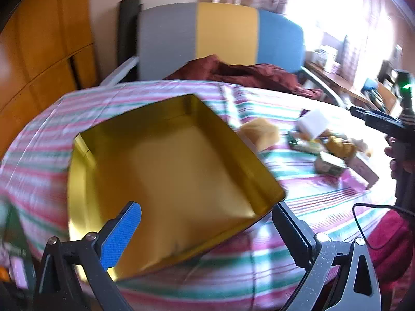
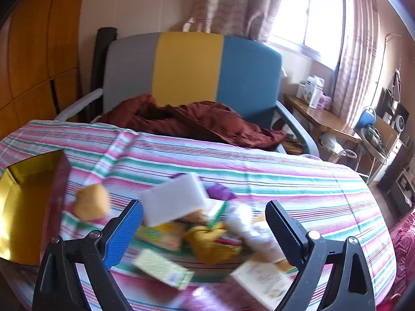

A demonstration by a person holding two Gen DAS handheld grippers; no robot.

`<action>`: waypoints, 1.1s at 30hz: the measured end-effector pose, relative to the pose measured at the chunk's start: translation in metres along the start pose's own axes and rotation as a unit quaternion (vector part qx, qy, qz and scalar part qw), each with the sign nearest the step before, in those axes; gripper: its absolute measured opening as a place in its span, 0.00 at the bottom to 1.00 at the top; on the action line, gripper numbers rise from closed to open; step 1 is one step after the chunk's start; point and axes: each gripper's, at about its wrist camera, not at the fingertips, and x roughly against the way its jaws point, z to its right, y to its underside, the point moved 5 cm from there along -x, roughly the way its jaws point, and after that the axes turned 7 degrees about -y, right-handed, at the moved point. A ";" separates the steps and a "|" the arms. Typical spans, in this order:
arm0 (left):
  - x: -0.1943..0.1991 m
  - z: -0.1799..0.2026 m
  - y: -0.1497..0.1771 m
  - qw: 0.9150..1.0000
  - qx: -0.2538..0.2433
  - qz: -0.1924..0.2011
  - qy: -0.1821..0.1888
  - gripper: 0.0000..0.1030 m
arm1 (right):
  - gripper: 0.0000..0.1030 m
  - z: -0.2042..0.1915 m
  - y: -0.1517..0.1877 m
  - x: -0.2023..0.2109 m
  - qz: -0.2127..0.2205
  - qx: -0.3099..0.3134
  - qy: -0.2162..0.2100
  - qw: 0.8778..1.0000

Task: Organize objects
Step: 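Grasp the yellow sponge with the left gripper while the right gripper grasps the white sponge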

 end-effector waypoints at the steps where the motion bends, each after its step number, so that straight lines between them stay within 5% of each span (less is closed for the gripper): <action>1: -0.002 0.010 -0.009 1.000 -0.018 0.004 0.004 0.98 | 0.94 0.010 0.002 -0.003 -0.003 -0.006 0.000 1.000; 7: -0.026 0.056 -0.053 0.994 -0.106 0.011 0.030 0.98 | 0.94 0.054 0.020 -0.020 -0.015 -0.078 -0.016 0.997; 17: -0.111 0.112 -0.095 0.975 -0.217 -0.024 0.026 0.98 | 0.94 0.065 0.021 -0.020 -0.017 -0.112 -0.047 0.992; 29: -0.189 0.122 -0.106 0.964 -0.249 -0.093 0.033 0.98 | 0.94 0.057 0.022 -0.029 -0.032 -0.095 -0.056 0.993; 31: -0.194 0.123 -0.106 0.964 -0.235 -0.107 0.058 0.92 | 0.94 0.055 0.023 -0.030 -0.033 -0.092 -0.059 0.993; 33: -0.194 0.127 -0.104 0.963 -0.226 -0.119 0.088 0.66 | 0.94 0.054 0.023 -0.031 -0.036 -0.091 -0.063 0.993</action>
